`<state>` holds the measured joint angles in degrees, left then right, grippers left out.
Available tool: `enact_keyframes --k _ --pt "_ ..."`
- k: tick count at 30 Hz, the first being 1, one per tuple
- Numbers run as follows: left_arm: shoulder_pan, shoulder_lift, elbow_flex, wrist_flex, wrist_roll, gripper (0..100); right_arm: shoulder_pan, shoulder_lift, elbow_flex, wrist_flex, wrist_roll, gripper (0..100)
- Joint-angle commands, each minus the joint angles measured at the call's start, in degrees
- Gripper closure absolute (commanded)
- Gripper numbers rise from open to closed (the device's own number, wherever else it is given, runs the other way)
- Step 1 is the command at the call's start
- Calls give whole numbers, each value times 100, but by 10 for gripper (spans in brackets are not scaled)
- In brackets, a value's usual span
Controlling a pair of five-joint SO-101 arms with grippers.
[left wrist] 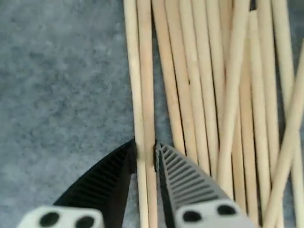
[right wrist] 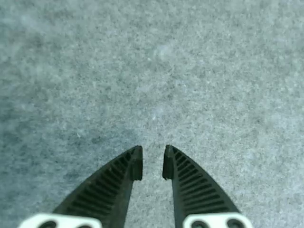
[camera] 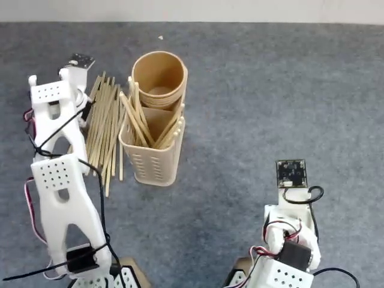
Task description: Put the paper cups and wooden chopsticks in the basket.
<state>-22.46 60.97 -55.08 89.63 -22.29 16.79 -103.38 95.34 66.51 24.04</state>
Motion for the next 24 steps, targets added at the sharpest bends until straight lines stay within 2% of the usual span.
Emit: enact_keyframes --k 1,3,6,12,15,18,21,24 --pt "-198 -382 -989 668 97 995 75 -13 892 -4 53 910" --pt "-198 -690 -1640 1169 123 996 75 -13 892 -4 53 910" --pt "-277 -1446 -2009 1257 431 996 75 -13 892 -4 53 910" --pt "-215 -3855 -1262 1257 826 996 75 -13 892 -4 53 910" --pt "-75 -5464 -101 1266 941 996 75 -13 892 -4 53 910" --pt "453 -7363 1622 1248 897 996 84 -13 892 -4 53 910" --pt "1420 -9165 3284 1143 888 996 84 -13 892 -4 53 910" --pt "2413 -10396 4681 123 941 996 84 -13 892 -4 53 910"
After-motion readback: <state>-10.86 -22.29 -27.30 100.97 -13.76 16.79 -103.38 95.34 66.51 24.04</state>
